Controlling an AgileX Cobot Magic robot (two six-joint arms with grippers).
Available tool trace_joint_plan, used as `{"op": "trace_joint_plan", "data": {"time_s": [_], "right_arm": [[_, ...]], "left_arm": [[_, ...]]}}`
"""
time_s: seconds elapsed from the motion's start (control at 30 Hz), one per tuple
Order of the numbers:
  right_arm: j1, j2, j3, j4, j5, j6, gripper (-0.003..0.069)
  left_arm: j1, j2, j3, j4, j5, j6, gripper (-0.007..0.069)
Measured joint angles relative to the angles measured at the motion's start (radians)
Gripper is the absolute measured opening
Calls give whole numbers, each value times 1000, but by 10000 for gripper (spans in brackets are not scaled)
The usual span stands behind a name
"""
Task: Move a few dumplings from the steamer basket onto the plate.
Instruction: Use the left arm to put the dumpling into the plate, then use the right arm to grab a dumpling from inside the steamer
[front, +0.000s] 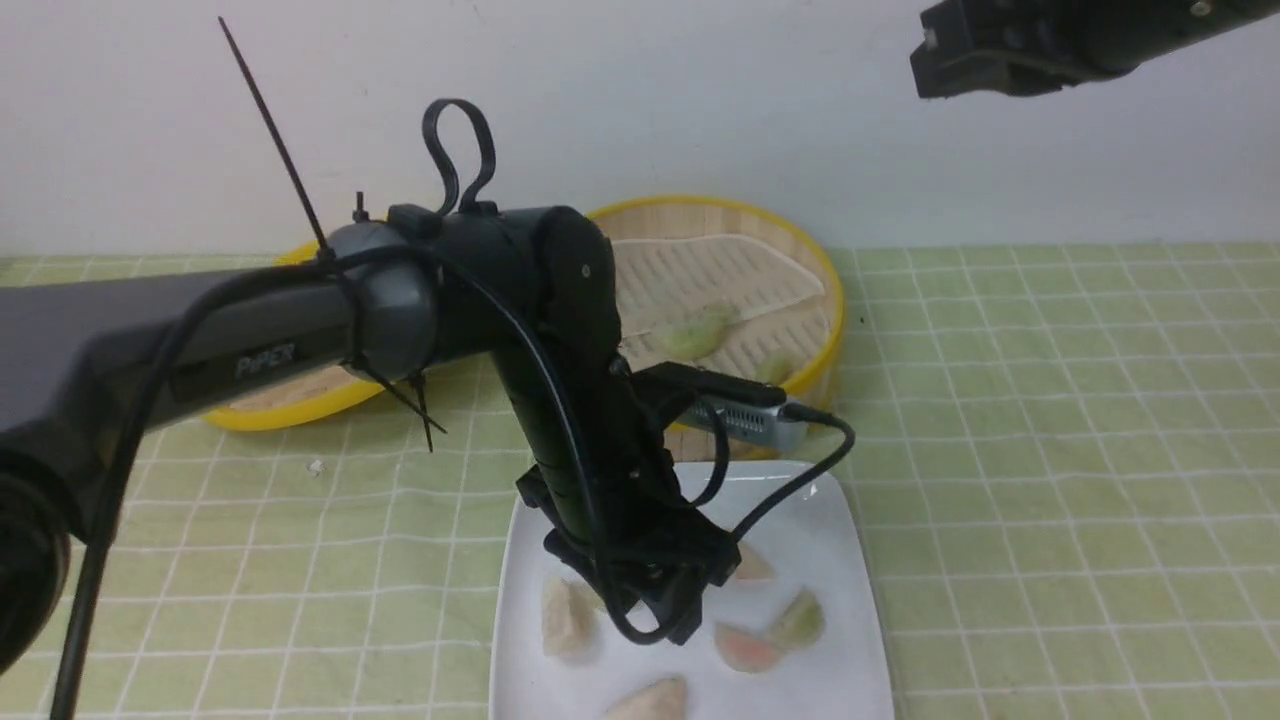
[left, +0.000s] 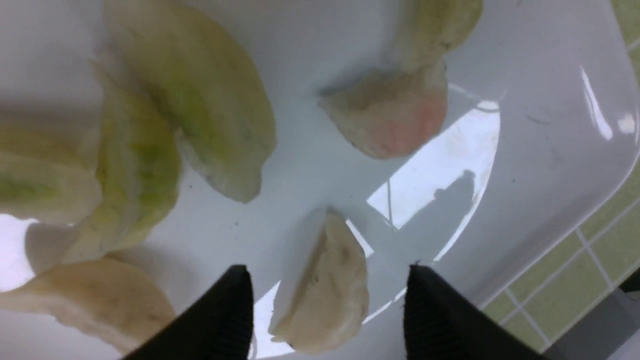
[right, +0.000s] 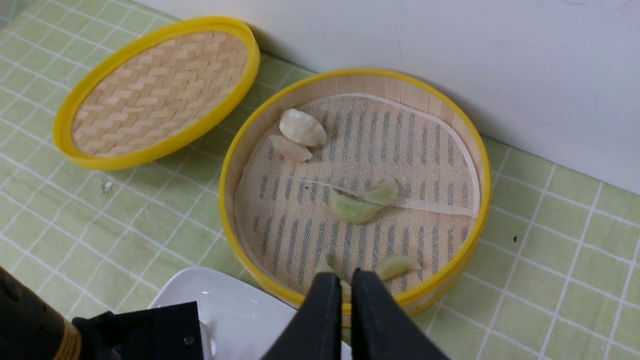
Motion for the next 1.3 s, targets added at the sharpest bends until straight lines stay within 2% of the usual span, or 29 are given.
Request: {"op": "trace_joint_plan", "data": {"time_s": [0.1, 0.17, 0.27, 0.3, 0.37, 0.47, 0.63, 0.77, 0.97, 1.0, 1.17, 1.3], "right_arm": [[0, 0, 0, 0, -7, 0, 21], [0, 0, 0, 1, -19, 0, 21], [0, 11, -14, 11, -27, 0, 21], [0, 11, -14, 11, -27, 0, 21], [4, 48, -61, 11, -18, 0, 21], [21, 137, -145, 7, 35, 0, 21], [43, 308, -245, 2, 81, 1, 26], [48, 450, -309, -18, 54, 22, 73], [54, 617, -387, -41, -44, 24, 237], [59, 661, -407, -47, -67, 24, 298], [87, 791, -463, -92, -98, 9, 496], [106, 857, -500, -121, -104, 4, 589]], "left_arm": [[2, 0, -57, 43, 55, -3, 410], [5, -5, -94, 85, 75, -14, 389], [39, -48, -182, 176, 79, -48, 259], [43, -52, -191, 181, 79, -53, 247], [88, -120, -220, 216, 79, -72, 100], [171, -224, -221, 232, 97, -86, 11], [257, -383, -151, 241, 103, -87, -6], [283, -551, -34, 241, 109, -90, -6], [284, -767, 107, 237, 127, -133, -6], [284, -814, 130, 237, 129, -149, -6], [284, -938, 164, 269, 133, -170, -6], [284, -995, 165, 326, 134, -200, -6]]}}
